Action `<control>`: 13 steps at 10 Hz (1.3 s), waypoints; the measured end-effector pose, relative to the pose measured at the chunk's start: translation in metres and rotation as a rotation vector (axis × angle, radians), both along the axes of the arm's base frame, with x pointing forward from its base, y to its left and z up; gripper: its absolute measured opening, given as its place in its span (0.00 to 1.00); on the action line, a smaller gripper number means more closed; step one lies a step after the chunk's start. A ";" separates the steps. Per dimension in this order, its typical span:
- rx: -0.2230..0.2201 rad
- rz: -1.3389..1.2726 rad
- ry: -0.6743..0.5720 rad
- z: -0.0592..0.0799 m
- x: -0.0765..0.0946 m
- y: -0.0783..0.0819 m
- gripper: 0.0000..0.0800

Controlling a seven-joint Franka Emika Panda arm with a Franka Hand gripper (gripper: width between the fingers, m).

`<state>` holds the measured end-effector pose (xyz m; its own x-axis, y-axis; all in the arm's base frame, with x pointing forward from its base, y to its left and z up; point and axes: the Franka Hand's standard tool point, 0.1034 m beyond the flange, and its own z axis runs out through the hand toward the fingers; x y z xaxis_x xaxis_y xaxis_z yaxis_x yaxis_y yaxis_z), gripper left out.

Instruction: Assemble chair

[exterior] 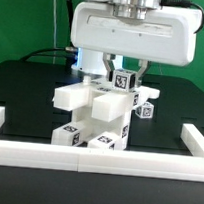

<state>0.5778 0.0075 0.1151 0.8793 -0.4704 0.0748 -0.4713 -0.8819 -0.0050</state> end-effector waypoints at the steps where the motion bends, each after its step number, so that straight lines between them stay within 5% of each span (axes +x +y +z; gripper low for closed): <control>1: -0.001 0.017 0.001 0.000 0.000 0.000 0.57; 2: -0.001 0.020 0.001 0.000 0.000 0.002 0.75; 4: -0.017 0.190 0.006 0.000 0.000 0.004 0.80; 13: -0.074 0.882 0.034 0.001 0.000 -0.001 0.81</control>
Offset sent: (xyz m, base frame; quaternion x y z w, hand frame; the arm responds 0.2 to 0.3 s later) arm -0.0039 0.0070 0.0042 0.0060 0.0073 -0.2417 0.9703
